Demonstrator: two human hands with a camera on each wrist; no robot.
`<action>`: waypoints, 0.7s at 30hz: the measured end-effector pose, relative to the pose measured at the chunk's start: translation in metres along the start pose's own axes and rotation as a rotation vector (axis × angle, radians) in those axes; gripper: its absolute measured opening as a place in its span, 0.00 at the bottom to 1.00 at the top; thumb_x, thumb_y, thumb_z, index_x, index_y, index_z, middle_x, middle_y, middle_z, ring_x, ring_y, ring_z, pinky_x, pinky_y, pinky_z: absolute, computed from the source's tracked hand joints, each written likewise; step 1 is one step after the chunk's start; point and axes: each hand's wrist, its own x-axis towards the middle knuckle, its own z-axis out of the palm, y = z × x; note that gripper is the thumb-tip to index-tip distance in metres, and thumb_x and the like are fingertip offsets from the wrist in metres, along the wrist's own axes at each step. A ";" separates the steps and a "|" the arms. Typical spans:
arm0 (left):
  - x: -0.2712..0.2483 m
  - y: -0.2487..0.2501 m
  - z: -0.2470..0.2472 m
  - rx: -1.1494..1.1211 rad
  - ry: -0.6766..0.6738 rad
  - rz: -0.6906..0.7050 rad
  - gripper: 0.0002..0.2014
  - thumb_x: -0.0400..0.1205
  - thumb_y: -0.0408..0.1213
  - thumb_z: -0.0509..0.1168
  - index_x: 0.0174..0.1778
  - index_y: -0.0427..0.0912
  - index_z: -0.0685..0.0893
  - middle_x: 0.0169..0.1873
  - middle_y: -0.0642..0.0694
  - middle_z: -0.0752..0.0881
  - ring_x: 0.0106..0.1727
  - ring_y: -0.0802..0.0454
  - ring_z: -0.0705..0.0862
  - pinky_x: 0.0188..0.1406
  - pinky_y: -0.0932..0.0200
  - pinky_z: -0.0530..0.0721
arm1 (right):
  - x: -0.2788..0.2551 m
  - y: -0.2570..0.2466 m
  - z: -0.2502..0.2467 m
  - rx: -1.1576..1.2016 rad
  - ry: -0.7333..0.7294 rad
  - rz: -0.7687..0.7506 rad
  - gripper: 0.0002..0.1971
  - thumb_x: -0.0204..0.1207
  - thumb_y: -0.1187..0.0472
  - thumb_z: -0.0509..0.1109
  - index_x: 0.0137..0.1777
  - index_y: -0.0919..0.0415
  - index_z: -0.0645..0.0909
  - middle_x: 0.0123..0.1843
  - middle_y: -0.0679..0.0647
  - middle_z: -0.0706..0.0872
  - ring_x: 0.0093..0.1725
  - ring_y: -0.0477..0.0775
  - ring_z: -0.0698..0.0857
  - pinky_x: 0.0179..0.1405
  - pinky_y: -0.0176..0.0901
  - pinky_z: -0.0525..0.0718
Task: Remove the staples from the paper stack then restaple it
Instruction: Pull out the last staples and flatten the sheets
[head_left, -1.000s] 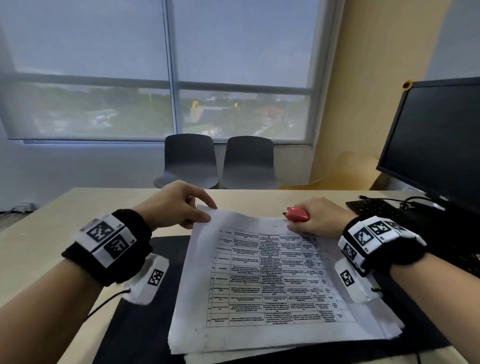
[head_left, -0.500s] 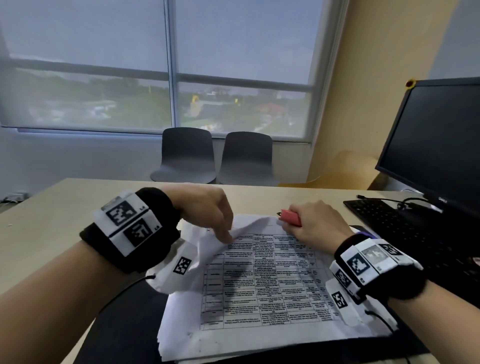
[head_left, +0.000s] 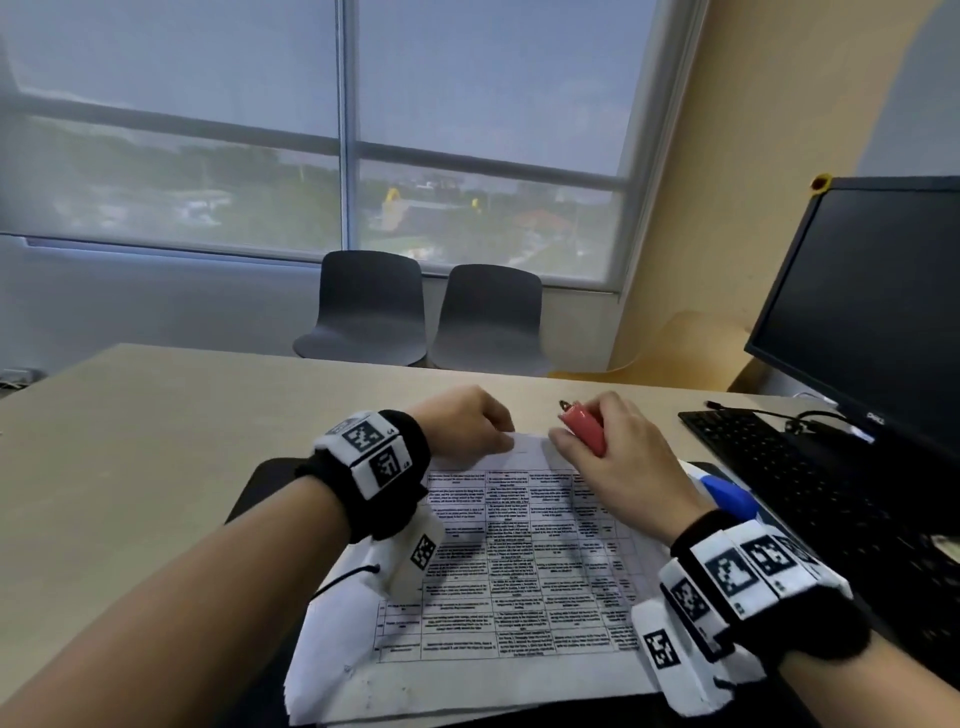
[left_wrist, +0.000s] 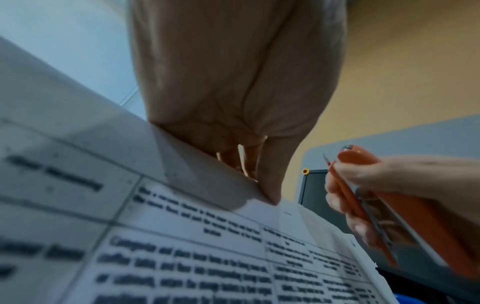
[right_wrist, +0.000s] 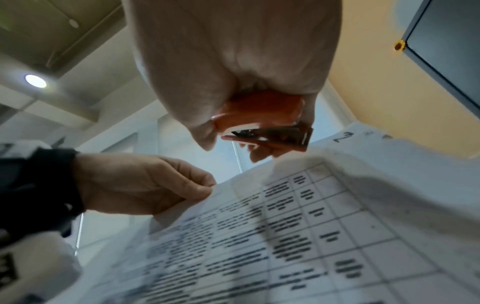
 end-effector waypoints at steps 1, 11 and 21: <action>0.002 -0.003 0.002 -0.044 -0.001 -0.012 0.05 0.83 0.42 0.68 0.42 0.51 0.87 0.31 0.57 0.83 0.37 0.55 0.80 0.43 0.61 0.76 | -0.003 -0.003 0.001 0.056 -0.048 0.031 0.16 0.81 0.40 0.65 0.54 0.53 0.74 0.46 0.48 0.80 0.43 0.49 0.80 0.39 0.41 0.74; 0.009 -0.010 0.012 -0.277 0.004 -0.017 0.08 0.83 0.39 0.69 0.40 0.43 0.91 0.33 0.50 0.87 0.36 0.53 0.81 0.44 0.61 0.76 | -0.002 -0.005 0.031 0.371 -0.274 0.274 0.34 0.83 0.31 0.44 0.39 0.55 0.80 0.37 0.53 0.83 0.42 0.55 0.82 0.56 0.56 0.80; 0.013 -0.007 0.011 -0.429 -0.023 -0.055 0.12 0.84 0.34 0.68 0.34 0.41 0.85 0.12 0.60 0.76 0.21 0.63 0.69 0.24 0.65 0.66 | 0.009 0.000 0.037 0.215 -0.214 0.231 0.38 0.85 0.34 0.42 0.41 0.61 0.85 0.37 0.59 0.87 0.37 0.56 0.84 0.46 0.49 0.79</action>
